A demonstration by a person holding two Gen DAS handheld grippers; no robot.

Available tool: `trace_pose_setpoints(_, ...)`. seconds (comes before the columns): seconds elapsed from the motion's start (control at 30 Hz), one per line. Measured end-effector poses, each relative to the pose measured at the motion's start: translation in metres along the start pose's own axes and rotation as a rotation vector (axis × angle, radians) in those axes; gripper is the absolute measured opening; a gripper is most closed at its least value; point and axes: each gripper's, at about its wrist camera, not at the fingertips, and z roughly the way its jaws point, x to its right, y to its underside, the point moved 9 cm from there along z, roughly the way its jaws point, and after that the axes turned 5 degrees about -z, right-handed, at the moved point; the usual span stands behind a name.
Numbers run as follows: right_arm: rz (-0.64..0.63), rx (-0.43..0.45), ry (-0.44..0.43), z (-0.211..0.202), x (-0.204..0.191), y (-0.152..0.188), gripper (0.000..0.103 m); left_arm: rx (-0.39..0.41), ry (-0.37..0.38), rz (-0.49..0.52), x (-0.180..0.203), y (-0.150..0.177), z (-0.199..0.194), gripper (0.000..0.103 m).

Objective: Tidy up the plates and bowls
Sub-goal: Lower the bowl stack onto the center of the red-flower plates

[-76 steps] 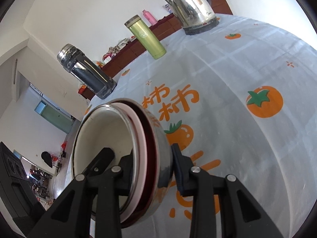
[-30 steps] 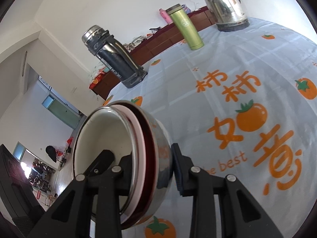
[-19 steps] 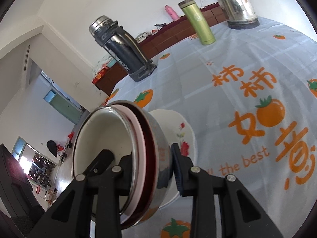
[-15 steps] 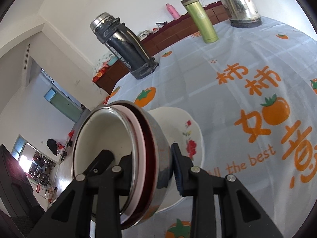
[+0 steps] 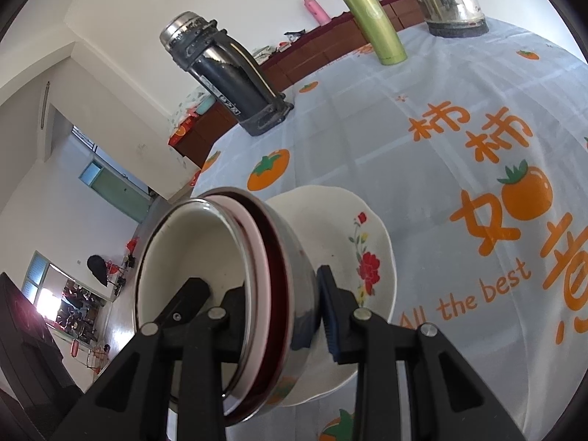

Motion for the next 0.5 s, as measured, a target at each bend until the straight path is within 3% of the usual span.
trace_pose_setpoints(0.5,0.016,-0.027,0.022,0.005,0.012,0.003,0.031,-0.037,-0.003,0.002,0.004,0.005,0.011,0.031)
